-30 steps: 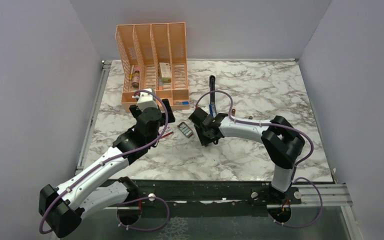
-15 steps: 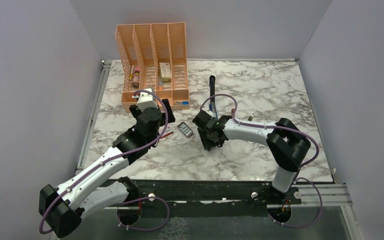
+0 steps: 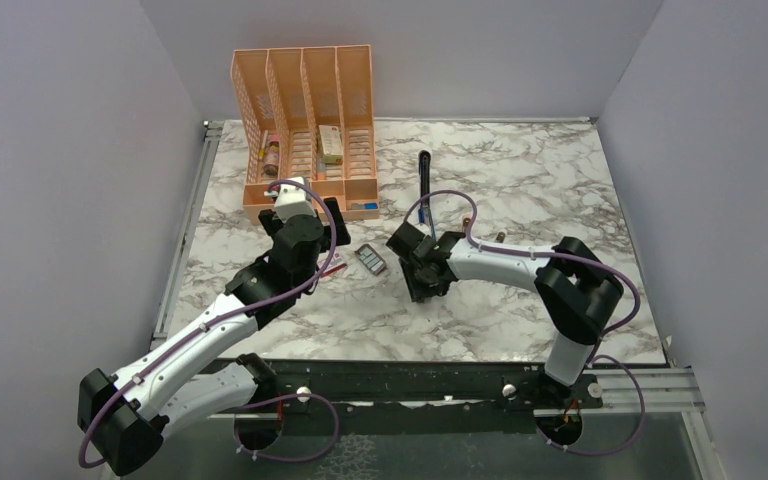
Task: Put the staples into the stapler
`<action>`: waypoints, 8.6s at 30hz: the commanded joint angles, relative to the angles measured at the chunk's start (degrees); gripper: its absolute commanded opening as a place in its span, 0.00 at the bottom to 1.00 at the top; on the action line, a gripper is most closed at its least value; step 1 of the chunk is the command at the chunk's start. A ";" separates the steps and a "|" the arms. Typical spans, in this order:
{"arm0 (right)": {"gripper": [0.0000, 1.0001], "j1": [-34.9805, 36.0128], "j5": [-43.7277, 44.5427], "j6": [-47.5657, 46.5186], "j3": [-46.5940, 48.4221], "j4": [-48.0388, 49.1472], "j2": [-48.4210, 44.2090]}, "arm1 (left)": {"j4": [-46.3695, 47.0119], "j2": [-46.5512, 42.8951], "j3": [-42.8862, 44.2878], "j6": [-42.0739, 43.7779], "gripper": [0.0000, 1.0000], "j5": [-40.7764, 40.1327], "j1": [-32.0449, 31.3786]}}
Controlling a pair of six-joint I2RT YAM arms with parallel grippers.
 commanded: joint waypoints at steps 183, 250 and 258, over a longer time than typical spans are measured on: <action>0.25 -20.61 14.37 5.95 -6.51 18.05 -6.10 | 1.38 2.97 0.90 0.75 0.99 1.69 0.25; 0.31 -20.57 12.11 7.27 -9.33 18.38 -7.48 | 1.44 3.41 1.01 0.75 0.99 2.07 0.19; 0.36 -20.61 12.99 5.87 -6.61 16.88 -9.28 | 1.44 3.28 0.99 0.75 0.99 2.16 0.19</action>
